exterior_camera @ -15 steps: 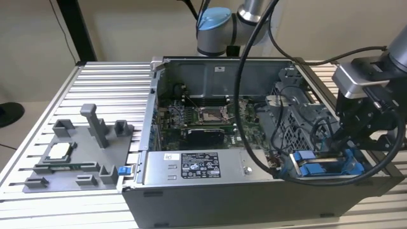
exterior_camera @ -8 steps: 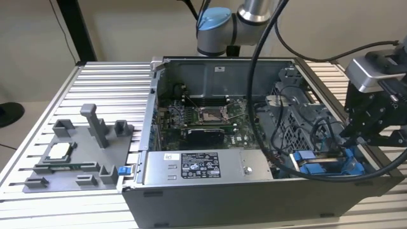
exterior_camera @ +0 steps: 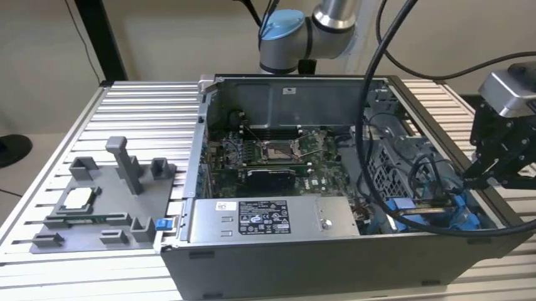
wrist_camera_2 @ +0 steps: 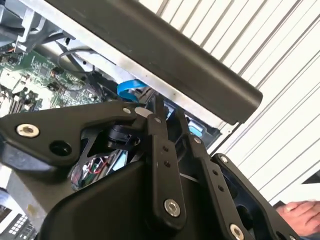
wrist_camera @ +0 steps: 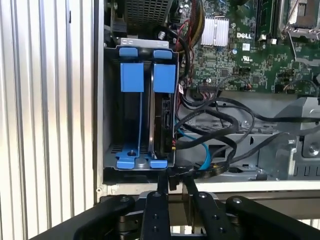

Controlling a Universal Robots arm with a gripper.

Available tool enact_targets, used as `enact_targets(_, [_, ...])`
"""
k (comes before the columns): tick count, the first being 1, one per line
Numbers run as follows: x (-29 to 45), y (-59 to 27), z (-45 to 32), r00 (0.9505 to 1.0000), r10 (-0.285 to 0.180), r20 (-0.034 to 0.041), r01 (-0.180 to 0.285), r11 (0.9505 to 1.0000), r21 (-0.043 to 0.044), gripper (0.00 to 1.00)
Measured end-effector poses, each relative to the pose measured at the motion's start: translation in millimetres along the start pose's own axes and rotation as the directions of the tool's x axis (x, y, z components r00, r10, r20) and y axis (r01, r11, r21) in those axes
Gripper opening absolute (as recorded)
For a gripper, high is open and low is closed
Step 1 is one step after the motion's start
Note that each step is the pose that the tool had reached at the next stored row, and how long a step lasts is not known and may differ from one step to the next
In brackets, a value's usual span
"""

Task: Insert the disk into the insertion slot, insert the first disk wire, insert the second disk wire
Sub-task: 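Insert the first disk wire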

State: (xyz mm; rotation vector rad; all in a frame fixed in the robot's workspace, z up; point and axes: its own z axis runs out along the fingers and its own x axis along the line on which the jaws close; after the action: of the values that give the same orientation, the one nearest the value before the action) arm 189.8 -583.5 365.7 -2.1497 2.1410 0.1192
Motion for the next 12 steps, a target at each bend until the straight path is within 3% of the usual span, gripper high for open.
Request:
enact_targets(1, [0.0, -0.3, 0.2, 1.0000, 0.001, 0.0015, -0.001, 1.0000, -0.0094, 1.00])
enact_targets(4, [0.1, -0.5, 0.3, 1.0000, 0.007, 0.0060, -0.007, 0.9986, -0.0516, 1.00])
enact_targets(5, [0.1, -0.8, 0.6, 0.9999, 0.008, 0.0075, -0.008, 0.9982, -0.0588, 1.00])
enact_targets(7, [0.2, -1.5, 1.5, 0.9999, 0.009, 0.0100, -0.008, 0.9979, -0.0643, 1.00])
enact_targets(12, [0.3, -2.8, 2.2, 0.9999, 0.009, 0.0105, -0.008, 0.9979, -0.0644, 1.00])
